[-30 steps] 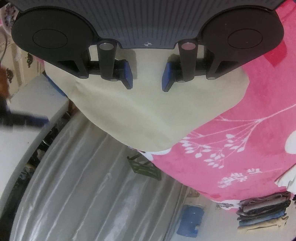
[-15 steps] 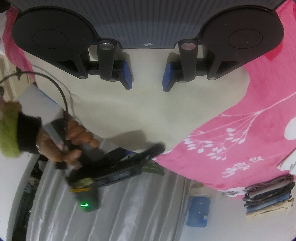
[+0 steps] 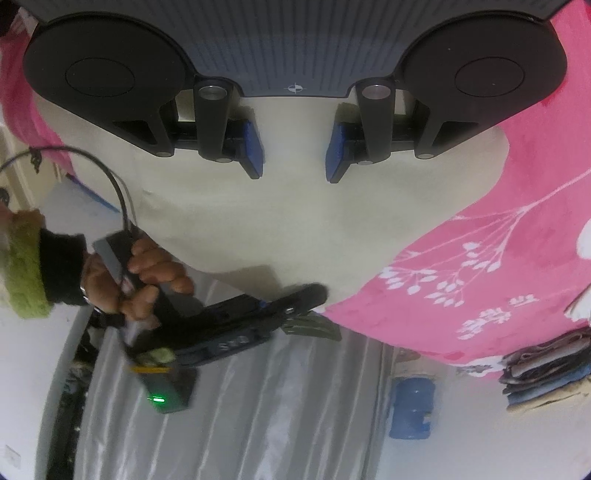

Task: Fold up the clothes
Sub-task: 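Open both tools to release the hoodie and hold them above it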

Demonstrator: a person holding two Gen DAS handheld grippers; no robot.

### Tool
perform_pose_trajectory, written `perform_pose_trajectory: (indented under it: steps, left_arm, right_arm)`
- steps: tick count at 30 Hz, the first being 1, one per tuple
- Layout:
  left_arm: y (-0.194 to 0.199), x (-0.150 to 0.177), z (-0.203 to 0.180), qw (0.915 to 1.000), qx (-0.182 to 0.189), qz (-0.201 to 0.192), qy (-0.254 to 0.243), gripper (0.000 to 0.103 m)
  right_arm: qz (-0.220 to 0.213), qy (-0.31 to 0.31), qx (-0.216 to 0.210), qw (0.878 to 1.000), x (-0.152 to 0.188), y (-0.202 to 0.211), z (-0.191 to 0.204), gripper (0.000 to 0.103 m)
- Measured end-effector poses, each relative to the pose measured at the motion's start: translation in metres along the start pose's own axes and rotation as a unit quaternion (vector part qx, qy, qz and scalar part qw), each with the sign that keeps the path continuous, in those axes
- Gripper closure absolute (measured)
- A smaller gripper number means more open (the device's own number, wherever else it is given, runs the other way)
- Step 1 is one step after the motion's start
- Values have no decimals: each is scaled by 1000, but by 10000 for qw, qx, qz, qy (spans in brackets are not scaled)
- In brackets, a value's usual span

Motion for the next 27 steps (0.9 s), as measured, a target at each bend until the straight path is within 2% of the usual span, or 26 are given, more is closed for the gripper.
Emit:
perform_pose_trajectory:
  steps: [4,7,9,12,13,15,17,18,20,21,22,23,25,27]
  left_arm:
    - [0,1,1,10000,39,-10,9,66]
    - [-1,1,1,10000,39,13,73,66]
    - [-1,1,1,9999,43,21,90,66]
    - [0,1,2,9999,75,18,118,65]
    - [0,1,2,9999,85,15,120,65]
    - [0,1,3,9999,105,10,124,65]
    - [-1,1,3,9999,114,-12,119,65]
    - [-1,2,2,9999,117,-21,109,65]
    - [0,2,2,9999,119,-38,103,65]
    - [0,2,2,9999,121,-39,111,65]
    - [-1,0,2,9998,128,-25,139,65]
    - [-1,-1,2,9998,135,-10,171,65]
    - [-2,-3,2,9996,151,21,235,65]
    - [-2,-9,-1,9993,250,-8,284,65]
  right_arm:
    - [398,-74,-416,9983,-9,-22,-4,37]
    - [784,144,-515,9955,-13,-33,2,41]
    - [605,335,-887,9937,-18,-20,21,45]
    - [382,603,-1424,9872,-20,1,48,43]
    - [405,668,-1388,9872,-15,5,51,43]
    - [504,771,-951,9912,-1,5,43,42]
    - [800,620,-624,9929,16,-1,26,43]
    - [846,472,-615,9934,23,-2,20,43]
    - [625,190,-693,9955,29,0,17,43]
    - [543,84,-719,9959,31,0,17,49]
    - [547,114,-670,9962,34,-1,19,72]
    - [556,153,-617,9964,37,-2,21,86]
    - [441,486,-577,9962,37,4,33,90]
    - [250,635,-734,9950,31,21,41,90]
Point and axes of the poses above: each gripper's, at about its wrist camera, not at the fingertips, and y roughly against the way its jaws point, z to its left, x to its underside, the point moved 8 cm from there along -y, roughly the way its jaws point, and after that the axes turned 5 degrees about -x, right-handed, at the moved point
